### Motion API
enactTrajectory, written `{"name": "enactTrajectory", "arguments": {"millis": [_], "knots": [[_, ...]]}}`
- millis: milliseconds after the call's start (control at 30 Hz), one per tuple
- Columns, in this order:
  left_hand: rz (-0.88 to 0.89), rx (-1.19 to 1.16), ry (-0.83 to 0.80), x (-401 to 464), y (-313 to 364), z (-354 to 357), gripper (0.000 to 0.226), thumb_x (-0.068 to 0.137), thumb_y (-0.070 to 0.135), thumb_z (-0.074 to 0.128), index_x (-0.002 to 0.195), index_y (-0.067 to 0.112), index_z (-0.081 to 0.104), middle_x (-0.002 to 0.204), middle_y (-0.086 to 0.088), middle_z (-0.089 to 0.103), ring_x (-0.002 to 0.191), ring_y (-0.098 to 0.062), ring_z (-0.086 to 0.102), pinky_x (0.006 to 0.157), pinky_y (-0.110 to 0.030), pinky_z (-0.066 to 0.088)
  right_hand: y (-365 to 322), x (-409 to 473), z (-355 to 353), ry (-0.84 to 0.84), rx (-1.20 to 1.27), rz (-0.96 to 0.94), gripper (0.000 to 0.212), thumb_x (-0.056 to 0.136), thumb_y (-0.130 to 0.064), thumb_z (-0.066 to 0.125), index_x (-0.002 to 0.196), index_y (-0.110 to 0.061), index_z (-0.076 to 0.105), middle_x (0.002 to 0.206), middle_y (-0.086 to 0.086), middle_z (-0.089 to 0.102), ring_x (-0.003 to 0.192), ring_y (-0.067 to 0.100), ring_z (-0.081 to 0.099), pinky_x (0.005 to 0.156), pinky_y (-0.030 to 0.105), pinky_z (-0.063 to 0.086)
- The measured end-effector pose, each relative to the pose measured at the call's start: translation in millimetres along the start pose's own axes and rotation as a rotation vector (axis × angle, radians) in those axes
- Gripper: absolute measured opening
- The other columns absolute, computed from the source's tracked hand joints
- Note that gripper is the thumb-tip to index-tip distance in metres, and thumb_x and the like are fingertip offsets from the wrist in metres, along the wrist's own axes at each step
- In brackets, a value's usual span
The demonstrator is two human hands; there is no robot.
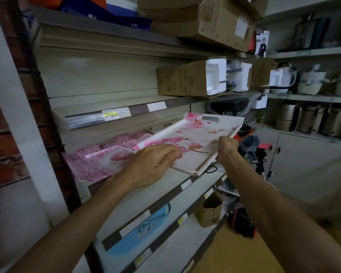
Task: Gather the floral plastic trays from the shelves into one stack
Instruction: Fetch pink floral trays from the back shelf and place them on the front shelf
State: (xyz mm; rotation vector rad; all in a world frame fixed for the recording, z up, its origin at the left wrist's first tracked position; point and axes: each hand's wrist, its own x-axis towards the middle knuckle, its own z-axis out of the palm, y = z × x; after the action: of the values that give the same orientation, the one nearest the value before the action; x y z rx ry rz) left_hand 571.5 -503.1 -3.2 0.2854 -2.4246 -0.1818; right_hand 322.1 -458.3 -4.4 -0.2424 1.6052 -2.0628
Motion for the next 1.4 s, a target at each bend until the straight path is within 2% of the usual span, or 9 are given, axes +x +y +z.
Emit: {"name": "enactTrajectory", "arguments": {"millis": [100, 200, 300, 500, 700, 867, 1133, 1233, 1400], "knots": [[-0.118, -0.064, 0.011, -11.8, 22.7, 6.4, 0.034, 0.096, 0.059, 0.034, 0.109, 0.039, 0.059, 0.097, 0.032, 0.061, 0.094, 0.013, 0.057, 0.074, -0.007, 0.046, 9.7, -13.4, -32.6, 0.003, -0.031, -0.039, 0.042, 0.097, -0.004, 0.043, 0.138, 0.002, 0.04, 0.124, 0.018, 0.054, 0.104, 0.034, 0.056, 0.084, 0.035, 0.046], [-0.198, -0.072, 0.027, -26.2, 34.8, 16.1, 0.026, 0.097, 0.044, 0.048, 0.113, 0.028, 0.061, 0.102, 0.02, 0.062, 0.091, 0.021, 0.052, 0.076, 0.001, 0.041, 24.3, -30.1, -62.3, -0.014, -0.046, -0.045, 0.039, 0.099, -0.012, 0.047, 0.135, 0.002, 0.046, 0.119, 0.016, 0.058, 0.099, 0.03, 0.058, 0.085, 0.035, 0.049], [-0.314, 0.037, -0.046, -43.3, 39.2, 16.4, 0.033, 0.096, 0.038, 0.052, 0.123, 0.019, 0.057, 0.119, 0.004, 0.057, 0.101, 0.001, 0.054, 0.087, -0.021, 0.045, 38.9, -46.3, -90.7, -0.057, -0.027, -0.052, 0.039, 0.1, -0.021, 0.049, 0.132, 0.001, 0.052, 0.118, 0.012, 0.061, 0.1, 0.03, 0.061, 0.09, 0.04, 0.052], [-0.555, 0.248, -0.067, -72.7, 36.1, -0.4, 0.045, 0.095, 0.035, 0.053, 0.135, 0.015, 0.049, 0.137, -0.011, 0.049, 0.126, -0.028, 0.043, 0.103, -0.04, 0.039, 51.1, -71.5, -131.3, -0.157, 0.018, -0.177, 0.033, 0.099, -0.029, 0.054, 0.126, -0.01, 0.054, 0.094, -0.005, 0.066, 0.078, 0.012, 0.066, 0.053, 0.019, 0.055], [-0.827, -0.111, -0.045, -103.4, 39.4, -7.9, 0.047, 0.097, 0.047, 0.046, 0.132, 0.015, 0.047, 0.111, 0.005, 0.059, 0.083, -0.003, 0.059, 0.063, -0.018, 0.041, 52.1, -87.4, -138.6, -0.272, -0.004, -0.253, 0.038, 0.097, -0.036, 0.056, 0.129, -0.015, 0.055, 0.104, 0.0, 0.071, 0.088, 0.018, 0.072, 0.078, 0.039, 0.061], [-0.792, -0.192, 0.088, -123.9, 44.9, -14.0, 0.041, 0.099, 0.05, 0.038, 0.114, 0.019, 0.06, 0.103, 0.0, 0.066, 0.085, -0.011, 0.061, 0.069, -0.026, 0.047, 60.5, -103.8, -124.1, -0.354, 0.029, -0.251, 0.036, 0.094, -0.041, 0.058, 0.123, -0.019, 0.057, 0.101, 0.001, 0.075, 0.081, 0.017, 0.075, 0.064, 0.032, 0.061], [-0.849, -0.293, 0.25, -175.9, 38.1, -52.3, 0.046, 0.097, 0.058, 0.036, 0.124, 0.03, 0.06, 0.104, 0.007, 0.069, 0.091, -0.009, 0.067, 0.076, -0.026, 0.055, 80.3, -144.7, -74.9, -0.501, 0.017, -0.233, 0.025, 0.095, -0.04, 0.057, 0.112, -0.022, 0.06, 0.085, -0.004, 0.077, 0.071, 0.013, 0.075, 0.052, 0.024, 0.057], [-0.88, -0.271, 0.348, -212.1, 40.6, -66.1, 0.034, 0.096, 0.057, 0.035, 0.108, 0.037, 0.06, 0.09, 0.018, 0.067, 0.074, 0.006, 0.066, 0.054, -0.005, 0.047, 93.4, -161.2, -48.0, -0.566, -0.021, -0.246, 0.031, 0.094, -0.041, 0.057, 0.115, -0.019, 0.062, 0.093, 0.0, 0.077, 0.078, 0.016, 0.075, 0.057, 0.026, 0.059], [-0.948, -0.203, 0.503, -273.2, 40.5, -92.3, 0.027, 0.097, 0.054, 0.037, 0.086, 0.044, 0.06, 0.08, 0.013, 0.067, 0.07, 0.003, 0.067, 0.046, -0.006, 0.045, 119.3, -194.4, 8.9, -0.703, -0.06, -0.241, 0.026, 0.093, -0.043, 0.059, 0.108, -0.024, 0.066, 0.094, -0.001, 0.077, 0.083, 0.019, 0.075, 0.062, 0.029, 0.06]]}}
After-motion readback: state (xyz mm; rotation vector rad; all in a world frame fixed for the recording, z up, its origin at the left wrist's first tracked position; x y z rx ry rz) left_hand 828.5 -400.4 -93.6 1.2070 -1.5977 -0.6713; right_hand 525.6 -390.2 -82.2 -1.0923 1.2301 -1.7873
